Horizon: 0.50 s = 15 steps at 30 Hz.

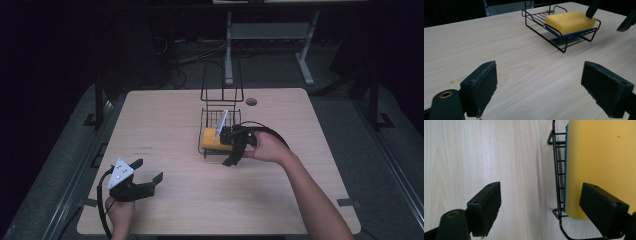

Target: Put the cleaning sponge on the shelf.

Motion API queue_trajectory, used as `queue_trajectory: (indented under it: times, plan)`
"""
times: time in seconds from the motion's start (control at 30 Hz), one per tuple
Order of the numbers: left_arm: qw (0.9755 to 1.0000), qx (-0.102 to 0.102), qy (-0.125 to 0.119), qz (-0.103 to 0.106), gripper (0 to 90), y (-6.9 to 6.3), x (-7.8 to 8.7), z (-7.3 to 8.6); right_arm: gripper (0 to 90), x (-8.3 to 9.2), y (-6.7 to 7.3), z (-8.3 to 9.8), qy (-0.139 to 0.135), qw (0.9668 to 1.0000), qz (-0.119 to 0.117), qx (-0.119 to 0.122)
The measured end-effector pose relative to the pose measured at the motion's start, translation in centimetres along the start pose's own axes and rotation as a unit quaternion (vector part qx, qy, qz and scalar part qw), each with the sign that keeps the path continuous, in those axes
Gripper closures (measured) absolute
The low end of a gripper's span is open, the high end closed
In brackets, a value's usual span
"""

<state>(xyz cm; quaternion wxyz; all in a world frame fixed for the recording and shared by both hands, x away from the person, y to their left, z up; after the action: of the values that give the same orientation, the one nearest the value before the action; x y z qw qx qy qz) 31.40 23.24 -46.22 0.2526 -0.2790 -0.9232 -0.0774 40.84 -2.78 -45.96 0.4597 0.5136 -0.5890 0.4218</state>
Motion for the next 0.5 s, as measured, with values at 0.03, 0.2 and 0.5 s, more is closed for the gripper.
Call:
queue_trajectory:
  times: [0.03,0.2,0.5]
  plan:
    - [1.0000,0.000,0.000,0.000,12.8,-0.01,0.00,0.00,17.1,-0.03,0.07,0.03,-0.001,1.0000,0.000,0.000]
    - [1.0000,-0.001,0.000,0.001,12.8,-0.04,0.01,-0.01,16.9,-0.06,0.29,0.17,-0.004,1.0000,0.000,0.000]
    - [1.0000,-0.002,0.001,0.001,12.8,-0.09,-0.04,-0.01,16.6,0.07,0.78,0.52,-0.006,1.0000,0.001,-0.001]
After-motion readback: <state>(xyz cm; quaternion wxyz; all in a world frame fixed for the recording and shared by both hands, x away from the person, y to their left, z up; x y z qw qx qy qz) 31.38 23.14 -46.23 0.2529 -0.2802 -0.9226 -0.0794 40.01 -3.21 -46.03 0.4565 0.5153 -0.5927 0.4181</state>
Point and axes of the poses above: each handheld gripper's, and its own axes: x roughly backward along the jaws, z roughly out of its underside, y roughly to its left, the point moved 8 cm from there along -x, roughly forward along the jaws, and after that the axes turned 7 degrees about y, right-handed, at the moved point
